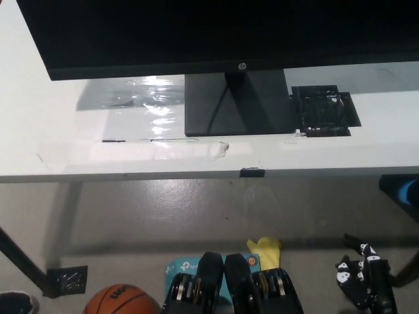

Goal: The robot uses its right hand to pick up the cloth kept in the middle of the desk and use it to wipe the monitor in the middle of the desk by swiping its screen twice

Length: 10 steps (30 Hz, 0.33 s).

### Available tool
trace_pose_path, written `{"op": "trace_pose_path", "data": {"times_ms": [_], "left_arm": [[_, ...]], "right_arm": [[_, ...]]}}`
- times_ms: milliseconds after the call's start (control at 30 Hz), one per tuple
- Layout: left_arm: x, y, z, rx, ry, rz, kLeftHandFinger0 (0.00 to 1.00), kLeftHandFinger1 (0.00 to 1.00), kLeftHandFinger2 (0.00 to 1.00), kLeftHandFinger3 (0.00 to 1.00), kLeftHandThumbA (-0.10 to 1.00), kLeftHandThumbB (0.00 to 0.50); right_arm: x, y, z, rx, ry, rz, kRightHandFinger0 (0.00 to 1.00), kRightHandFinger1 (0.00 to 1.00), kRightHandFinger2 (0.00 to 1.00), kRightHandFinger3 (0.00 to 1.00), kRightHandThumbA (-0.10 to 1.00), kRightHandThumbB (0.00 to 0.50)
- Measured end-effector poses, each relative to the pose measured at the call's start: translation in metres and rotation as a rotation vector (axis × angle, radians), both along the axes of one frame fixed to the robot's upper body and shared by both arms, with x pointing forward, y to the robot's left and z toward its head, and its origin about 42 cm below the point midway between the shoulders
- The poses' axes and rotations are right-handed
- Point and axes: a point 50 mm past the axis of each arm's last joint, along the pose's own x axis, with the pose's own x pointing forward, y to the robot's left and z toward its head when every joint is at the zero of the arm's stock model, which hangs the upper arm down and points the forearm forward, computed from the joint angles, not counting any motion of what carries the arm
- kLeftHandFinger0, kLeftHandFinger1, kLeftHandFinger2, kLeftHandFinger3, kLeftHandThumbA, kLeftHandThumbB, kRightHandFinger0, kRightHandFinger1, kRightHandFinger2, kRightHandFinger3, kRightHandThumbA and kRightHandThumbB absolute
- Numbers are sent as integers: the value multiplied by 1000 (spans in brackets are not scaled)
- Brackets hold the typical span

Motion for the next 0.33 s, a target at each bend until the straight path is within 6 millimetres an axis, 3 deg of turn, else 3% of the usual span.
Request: {"op": "trace_pose_path", "data": {"times_ms": [67, 167, 333], "left_arm": [[0, 0, 0, 0, -1, 1, 705, 568, 0, 0, 441, 500], [0, 1, 0, -1, -1, 3, 705, 569, 0, 0, 447, 500], [0, 1, 0, 0, -1, 2, 695, 572, 0, 0, 443, 500]], "right_arm": [[2, 0, 1, 14, -8, 1, 285, 504, 788, 813, 105, 215], [2, 0, 2, 32, -13, 0, 328, 572, 813, 805, 92, 211], [2, 1, 2, 47, -13, 4, 318, 592, 823, 802, 104, 198]]}}
